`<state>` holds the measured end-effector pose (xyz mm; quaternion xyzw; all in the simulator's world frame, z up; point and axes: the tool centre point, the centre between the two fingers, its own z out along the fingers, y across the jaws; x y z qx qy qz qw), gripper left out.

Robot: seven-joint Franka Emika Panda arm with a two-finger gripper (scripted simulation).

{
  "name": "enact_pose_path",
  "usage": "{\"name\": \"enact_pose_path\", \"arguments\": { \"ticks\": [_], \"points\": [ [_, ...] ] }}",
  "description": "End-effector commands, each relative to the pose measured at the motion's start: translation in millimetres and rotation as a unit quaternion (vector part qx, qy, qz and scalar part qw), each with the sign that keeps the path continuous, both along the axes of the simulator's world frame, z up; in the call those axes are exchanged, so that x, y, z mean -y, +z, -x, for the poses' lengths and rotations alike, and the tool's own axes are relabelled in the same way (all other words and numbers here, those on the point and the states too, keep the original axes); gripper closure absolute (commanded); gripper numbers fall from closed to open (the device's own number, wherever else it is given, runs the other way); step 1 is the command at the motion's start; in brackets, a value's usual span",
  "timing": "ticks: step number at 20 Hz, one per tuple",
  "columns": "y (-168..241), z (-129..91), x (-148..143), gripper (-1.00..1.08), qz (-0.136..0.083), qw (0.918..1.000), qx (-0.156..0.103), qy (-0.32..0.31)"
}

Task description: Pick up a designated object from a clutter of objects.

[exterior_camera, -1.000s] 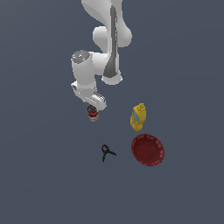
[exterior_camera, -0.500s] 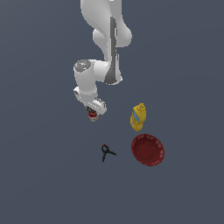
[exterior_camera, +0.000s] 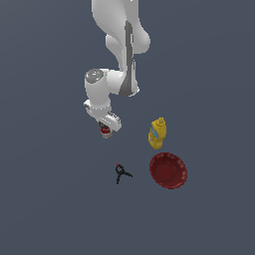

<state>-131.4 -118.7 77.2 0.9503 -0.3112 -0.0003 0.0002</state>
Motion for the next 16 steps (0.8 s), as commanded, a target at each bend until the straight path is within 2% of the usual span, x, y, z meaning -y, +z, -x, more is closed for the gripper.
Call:
{"name": "enact_pose_path", "arguments": {
  "ticks": [1,16],
  "points": [
    [0.2,-0.3,0.1,1.08,0.0,1.0,0.0,0.0],
    [14.7,0.3,-9.8,1.08,0.0,1.0,0.0,0.0]
  ]
}}
